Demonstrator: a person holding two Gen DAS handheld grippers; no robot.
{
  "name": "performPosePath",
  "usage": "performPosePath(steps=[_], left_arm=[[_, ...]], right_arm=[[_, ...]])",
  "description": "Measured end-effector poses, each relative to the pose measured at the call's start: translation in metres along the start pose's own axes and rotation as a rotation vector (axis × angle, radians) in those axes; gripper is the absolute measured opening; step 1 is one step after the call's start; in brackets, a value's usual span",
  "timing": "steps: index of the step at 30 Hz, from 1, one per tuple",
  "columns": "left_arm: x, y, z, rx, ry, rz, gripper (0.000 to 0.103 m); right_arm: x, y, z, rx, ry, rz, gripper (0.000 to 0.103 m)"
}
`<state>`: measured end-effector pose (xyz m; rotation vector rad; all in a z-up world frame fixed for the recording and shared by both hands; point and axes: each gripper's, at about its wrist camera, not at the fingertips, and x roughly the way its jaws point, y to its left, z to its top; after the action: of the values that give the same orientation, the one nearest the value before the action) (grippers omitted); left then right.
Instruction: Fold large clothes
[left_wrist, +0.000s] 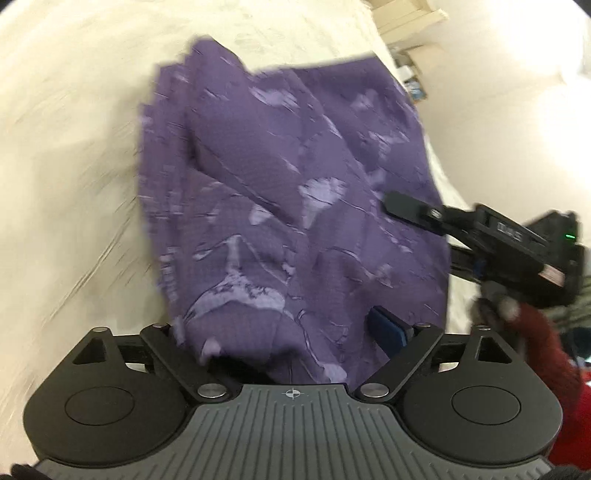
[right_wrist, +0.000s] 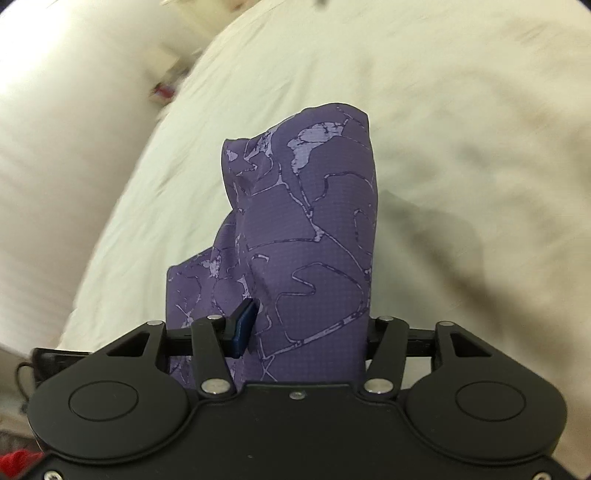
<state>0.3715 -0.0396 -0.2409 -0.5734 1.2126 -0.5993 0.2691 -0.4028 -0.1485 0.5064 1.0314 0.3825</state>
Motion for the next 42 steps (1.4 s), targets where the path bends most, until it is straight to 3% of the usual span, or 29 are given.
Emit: performPosePath(steps=[2,5,10,14,19,24,26,30,32,35,38,42], left_arm=[[0.014,-0.011,0.007,-0.008,-0.021,0.104,0.09],[0.02,-0.021,0.003,-0.001,-0.038,0.215,0.09],[-0.003,-0.037,-0.01,0.124,-0.095,0.361,0.09],[-0.026,-0.078,-0.016,0.287,-0.181,0.469,0.089],[-0.04,-0.113,-0.002,0.459,-0.294,0.468,0.089],[-0.003,-0.13,0.019,0.534,-0.259,0.398,0.089],[0.014,-0.12,0.029,0.519,-0.219,0.38,0.089],[0.042,-0.083,0.052,0.403,-0.162,0.497,0.089],[0.041,-0.066,0.061,0.346,-0.168,0.558,0.091],[0.027,-0.057,0.065,0.263,-0.179,0.552,0.09],[0.009,-0.075,0.056,0.307,-0.205,0.614,0.09],[-0.018,-0.102,0.036,0.354,-0.221,0.622,0.09]], right_arm=[[-0.004,-0.013,0.01,-0.003,-0.002,-0.102,0.074],[0.002,-0.022,0.007,-0.043,0.035,-0.258,0.076],[-0.02,-0.028,-0.006,-0.061,-0.023,-0.245,0.086],[-0.031,-0.025,-0.011,-0.099,-0.098,-0.224,0.09],[-0.048,-0.013,-0.027,-0.112,-0.153,-0.227,0.091],[-0.053,-0.013,-0.04,-0.079,-0.164,-0.212,0.092],[-0.052,-0.015,-0.043,-0.074,-0.152,-0.214,0.092],[-0.055,-0.018,-0.048,-0.069,-0.14,-0.223,0.092],[-0.059,-0.016,-0.049,-0.088,-0.145,-0.238,0.093],[-0.063,-0.013,-0.05,-0.105,-0.154,-0.243,0.102],[-0.065,-0.004,-0.051,-0.138,-0.169,-0.264,0.102],[-0.069,0.012,-0.052,-0.176,-0.187,-0.29,0.102]])
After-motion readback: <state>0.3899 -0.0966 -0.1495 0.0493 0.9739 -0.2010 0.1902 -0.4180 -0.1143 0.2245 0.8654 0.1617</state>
